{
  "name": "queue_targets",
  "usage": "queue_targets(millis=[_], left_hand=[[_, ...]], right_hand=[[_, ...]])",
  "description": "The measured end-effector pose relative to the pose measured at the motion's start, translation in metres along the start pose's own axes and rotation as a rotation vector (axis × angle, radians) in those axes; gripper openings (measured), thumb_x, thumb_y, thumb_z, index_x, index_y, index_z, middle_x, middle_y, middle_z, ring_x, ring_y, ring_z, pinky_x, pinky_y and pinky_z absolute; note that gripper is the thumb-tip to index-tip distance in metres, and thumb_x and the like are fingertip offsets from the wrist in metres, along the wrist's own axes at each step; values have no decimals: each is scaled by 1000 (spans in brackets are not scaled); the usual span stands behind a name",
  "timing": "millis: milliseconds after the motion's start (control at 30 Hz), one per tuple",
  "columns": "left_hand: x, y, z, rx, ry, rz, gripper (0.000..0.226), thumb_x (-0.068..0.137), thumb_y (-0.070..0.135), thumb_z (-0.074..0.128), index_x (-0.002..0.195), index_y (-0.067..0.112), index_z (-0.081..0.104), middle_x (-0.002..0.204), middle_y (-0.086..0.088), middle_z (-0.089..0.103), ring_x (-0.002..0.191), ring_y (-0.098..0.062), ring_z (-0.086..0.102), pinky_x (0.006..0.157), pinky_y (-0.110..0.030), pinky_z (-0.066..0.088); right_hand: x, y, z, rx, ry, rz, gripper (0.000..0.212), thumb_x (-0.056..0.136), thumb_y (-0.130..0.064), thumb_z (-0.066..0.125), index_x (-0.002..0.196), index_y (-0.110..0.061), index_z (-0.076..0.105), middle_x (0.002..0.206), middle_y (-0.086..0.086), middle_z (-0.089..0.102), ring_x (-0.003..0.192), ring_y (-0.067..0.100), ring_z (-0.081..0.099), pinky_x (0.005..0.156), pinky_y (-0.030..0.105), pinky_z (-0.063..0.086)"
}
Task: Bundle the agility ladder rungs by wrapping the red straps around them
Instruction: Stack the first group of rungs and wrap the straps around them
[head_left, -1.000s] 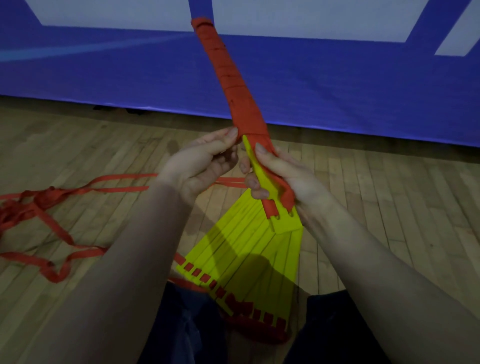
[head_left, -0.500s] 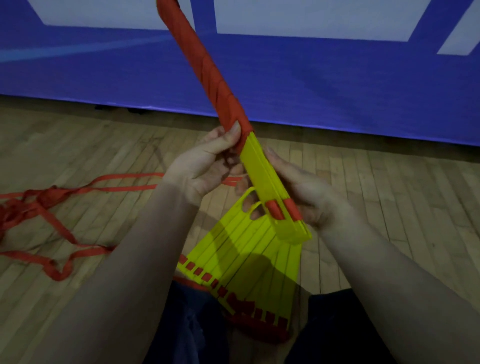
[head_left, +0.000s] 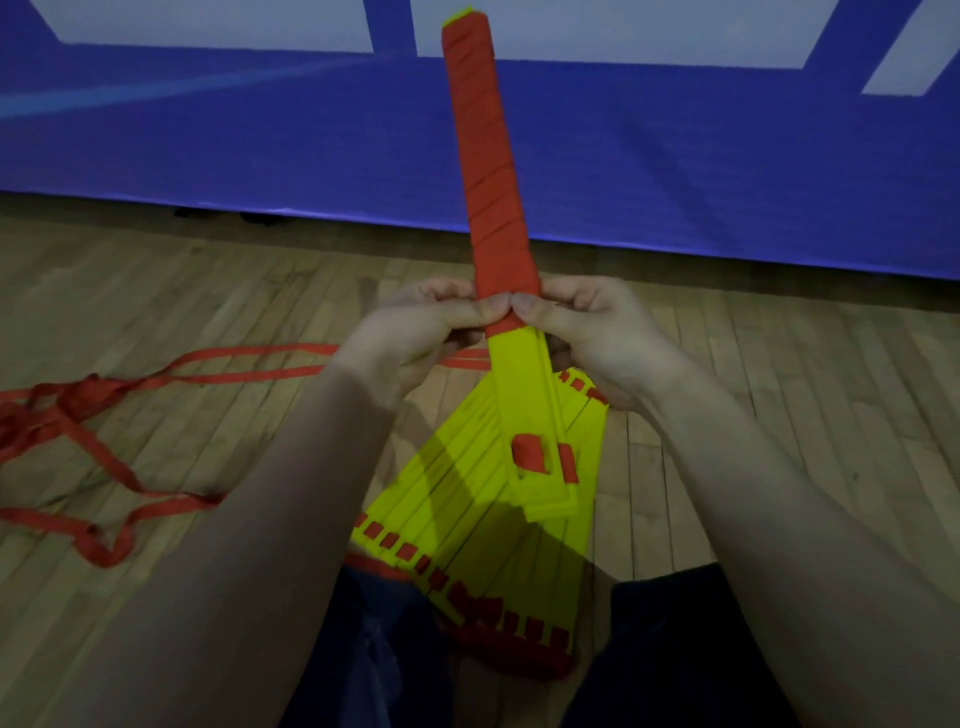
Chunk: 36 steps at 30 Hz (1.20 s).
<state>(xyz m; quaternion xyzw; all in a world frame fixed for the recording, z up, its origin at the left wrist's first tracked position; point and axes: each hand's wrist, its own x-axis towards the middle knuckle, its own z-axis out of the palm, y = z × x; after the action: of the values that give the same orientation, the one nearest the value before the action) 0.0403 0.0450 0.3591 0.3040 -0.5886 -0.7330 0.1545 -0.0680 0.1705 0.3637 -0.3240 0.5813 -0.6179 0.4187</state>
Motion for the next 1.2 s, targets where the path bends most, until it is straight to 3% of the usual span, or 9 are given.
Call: queue_targets(millis=[100, 233, 400, 600, 767, 833, 967, 1100, 1200], left_hand=[[-2, 7, 6, 128, -40, -3, 8, 86, 2, 63, 87, 9, 67, 64, 3, 68, 55, -3, 61, 57, -10, 51], [-1, 8, 24, 189, 187, 77, 14, 89, -5, 58, 81, 6, 63, 70, -9, 62, 63, -12, 60, 59, -12, 52], [-2, 12, 44, 73, 115, -35, 15, 93, 3, 52, 86, 10, 64, 57, 1, 56, 45, -2, 54, 72, -27, 50], [1, 14, 55, -130, 170, -53, 9, 90, 5, 61, 81, 6, 59, 65, -5, 54, 48, -9, 56, 64, -28, 50], [11, 2, 55, -226, 278, -86, 13, 82, 8, 72, 79, 4, 60, 75, -13, 60, 59, -19, 58, 55, -26, 50], [16, -1, 52, -214, 279, -104, 16, 83, 13, 71, 76, 6, 60, 74, -12, 58, 58, -18, 54, 52, -25, 44], [17, 0, 43, -328, 196, -62, 16, 93, 7, 57, 77, 8, 57, 55, 0, 64, 51, -10, 61, 57, -23, 47], [20, 5, 33, -388, 175, 25, 16, 95, 2, 50, 82, 7, 59, 56, 1, 67, 51, -6, 62, 54, -19, 50], [22, 6, 34, -406, 134, 64, 15, 94, -2, 50, 84, 5, 60, 64, -1, 70, 61, -9, 67, 65, -22, 57]], right_hand=[[2, -2, 0, -2, 100, -75, 14, 91, 3, 57, 99, 7, 68, 68, 4, 71, 56, 9, 64, 56, 24, 53], [7, 9, -3, -576, 318, -269, 15, 84, -4, 60, 73, -10, 68, 53, 0, 58, 42, 1, 44, 43, 21, 30], [8, 20, -7, -1130, 390, -357, 19, 90, -19, 56, 96, -3, 64, 81, 22, 65, 75, 42, 60, 59, 42, 37], [4, 18, -2, -1483, 381, -356, 26, 99, -17, 44, 121, -5, 52, 103, 21, 67, 94, 44, 61, 62, 38, 27], [2, 24, 9, -1727, 462, -478, 44, 67, -9, 78, 108, 3, 66, 63, 12, 66, 53, 32, 65, 41, 28, 31], [5, 28, 11, -1749, 553, -553, 51, 53, -14, 87, 100, -2, 72, 54, 5, 61, 40, 25, 58, 35, 22, 30], [8, 34, 13, -1563, 591, -695, 40, 64, -20, 82, 100, -5, 72, 68, 9, 67, 52, 29, 64, 39, 25, 39], [7, 24, 10, -1129, 561, -719, 32, 80, -25, 66, 103, -3, 68, 101, 15, 71, 85, 32, 68, 67, 33, 50], [14, 13, 0, -680, 546, -509, 32, 84, -19, 70, 112, -5, 63, 102, 6, 67, 93, 21, 65, 83, 27, 47]])
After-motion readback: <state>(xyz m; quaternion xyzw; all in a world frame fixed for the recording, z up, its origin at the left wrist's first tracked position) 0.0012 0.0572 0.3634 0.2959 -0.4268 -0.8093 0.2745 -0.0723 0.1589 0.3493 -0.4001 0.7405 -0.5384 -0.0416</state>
